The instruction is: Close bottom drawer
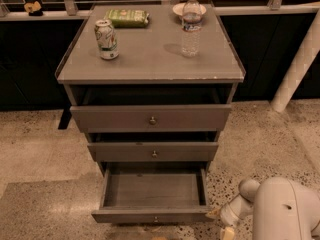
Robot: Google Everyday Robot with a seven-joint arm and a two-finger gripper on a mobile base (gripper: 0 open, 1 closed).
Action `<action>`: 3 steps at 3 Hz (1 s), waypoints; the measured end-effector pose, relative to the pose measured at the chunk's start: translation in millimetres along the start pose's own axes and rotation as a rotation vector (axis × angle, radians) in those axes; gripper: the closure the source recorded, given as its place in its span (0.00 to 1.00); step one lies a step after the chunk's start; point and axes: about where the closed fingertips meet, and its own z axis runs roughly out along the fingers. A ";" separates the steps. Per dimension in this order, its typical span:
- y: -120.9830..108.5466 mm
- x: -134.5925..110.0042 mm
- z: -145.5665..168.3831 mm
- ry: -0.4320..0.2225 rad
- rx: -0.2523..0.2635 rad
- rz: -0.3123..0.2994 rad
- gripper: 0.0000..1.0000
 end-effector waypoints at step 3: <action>-88.3 -67.3 -36.7 -0.066 0.047 -0.155 0.00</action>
Offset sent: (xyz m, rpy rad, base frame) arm 0.1158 0.0282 0.0506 0.0825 -0.1279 0.1414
